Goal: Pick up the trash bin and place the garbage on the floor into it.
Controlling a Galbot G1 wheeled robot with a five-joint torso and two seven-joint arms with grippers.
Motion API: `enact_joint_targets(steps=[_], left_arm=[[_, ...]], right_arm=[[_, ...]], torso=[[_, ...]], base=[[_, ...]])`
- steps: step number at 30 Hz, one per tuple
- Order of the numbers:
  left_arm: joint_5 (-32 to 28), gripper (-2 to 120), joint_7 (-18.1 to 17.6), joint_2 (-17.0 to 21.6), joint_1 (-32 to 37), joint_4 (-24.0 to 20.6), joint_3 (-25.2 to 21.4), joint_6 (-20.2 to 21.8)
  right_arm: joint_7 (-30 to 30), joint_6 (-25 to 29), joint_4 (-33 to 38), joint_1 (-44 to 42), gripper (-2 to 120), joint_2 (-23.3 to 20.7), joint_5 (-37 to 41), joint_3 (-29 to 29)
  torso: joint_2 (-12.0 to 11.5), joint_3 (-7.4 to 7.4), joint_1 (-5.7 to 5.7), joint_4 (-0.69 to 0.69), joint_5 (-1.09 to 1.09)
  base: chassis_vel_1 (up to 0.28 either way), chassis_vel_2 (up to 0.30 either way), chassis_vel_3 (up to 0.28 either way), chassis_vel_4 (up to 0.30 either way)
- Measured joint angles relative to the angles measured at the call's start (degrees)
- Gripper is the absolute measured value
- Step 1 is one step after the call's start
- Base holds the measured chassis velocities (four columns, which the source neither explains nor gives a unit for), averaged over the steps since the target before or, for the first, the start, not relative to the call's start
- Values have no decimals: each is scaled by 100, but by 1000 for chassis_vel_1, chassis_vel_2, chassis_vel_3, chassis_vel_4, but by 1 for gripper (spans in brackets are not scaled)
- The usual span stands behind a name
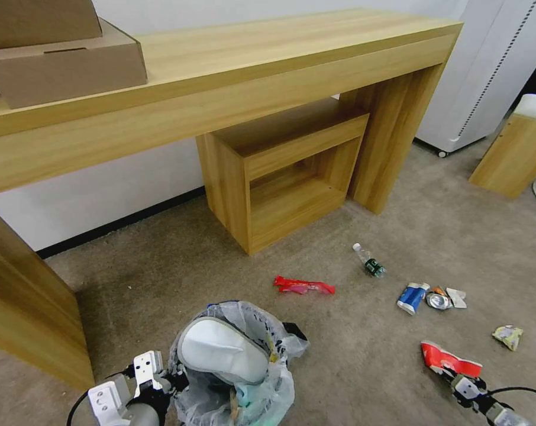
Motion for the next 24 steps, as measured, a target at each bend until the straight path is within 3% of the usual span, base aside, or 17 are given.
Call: enact_joint_targets(steps=[11,18,21,22,24], left_arm=[[-344,0,-66,147,45,-220,-268,0],[-375,0,-73,143,77,-301,-281,-3],[-438,0,-73,168,95,-310,-320,-3],[-438,0,-73,168,95,-310,-320,-3],[-480,0,-76,182,84,-310,-344,-7]], right_arm=[[-76,-46,480,-237,0,-91,697,197],[-161,-70,1147,-474,0,-229,1282,664],[-321,-77,2153,-731,0,-393,1837,1097],[-321,-77,2153,-731,0,-393,1837,1097],[-512,-93,3055,-924,0,-542,2307,1394]], torso=[[0,-1,0,-1,-1],[0,-1,0,-1,0],[0,-1,0,-1,-1],[0,-1,0,-1,-1],[0,-1,0,0,-1]], base=[[0,0,0,0],[0,0,0,0],[0,0,0,0],[0,0,0,0],[0,0,0,0]])
